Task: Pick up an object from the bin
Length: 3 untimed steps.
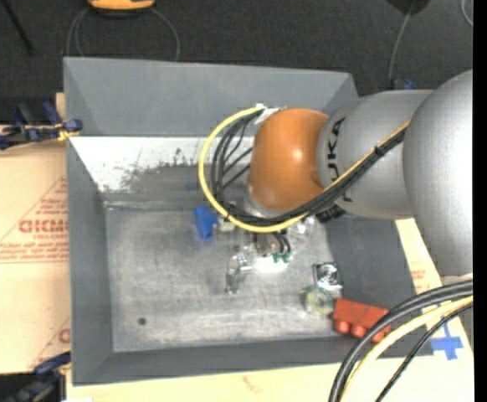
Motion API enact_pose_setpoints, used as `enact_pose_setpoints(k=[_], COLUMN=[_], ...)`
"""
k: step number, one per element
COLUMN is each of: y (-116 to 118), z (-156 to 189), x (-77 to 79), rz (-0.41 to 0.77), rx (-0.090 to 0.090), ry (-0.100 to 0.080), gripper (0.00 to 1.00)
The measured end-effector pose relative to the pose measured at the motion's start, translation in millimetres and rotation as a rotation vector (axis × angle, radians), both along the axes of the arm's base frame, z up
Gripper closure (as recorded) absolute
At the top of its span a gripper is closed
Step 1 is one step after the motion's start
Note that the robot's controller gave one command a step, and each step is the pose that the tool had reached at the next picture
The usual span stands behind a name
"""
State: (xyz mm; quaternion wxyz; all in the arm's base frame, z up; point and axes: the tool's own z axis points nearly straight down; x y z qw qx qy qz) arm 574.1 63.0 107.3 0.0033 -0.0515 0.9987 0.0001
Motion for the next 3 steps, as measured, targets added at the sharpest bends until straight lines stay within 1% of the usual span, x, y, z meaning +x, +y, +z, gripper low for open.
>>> enact_pose_setpoints(k=[1,2,3], y=[31.7,25.1,1.2], z=[-9.8,-16.3,44.1], x=[64.7,64.1,74.4], rz=[0.181,0.087,0.446], rx=[0.001,0.017,-0.004], ry=[0.054,0.042,-0.004], gripper=[0.00,0.00,0.00])
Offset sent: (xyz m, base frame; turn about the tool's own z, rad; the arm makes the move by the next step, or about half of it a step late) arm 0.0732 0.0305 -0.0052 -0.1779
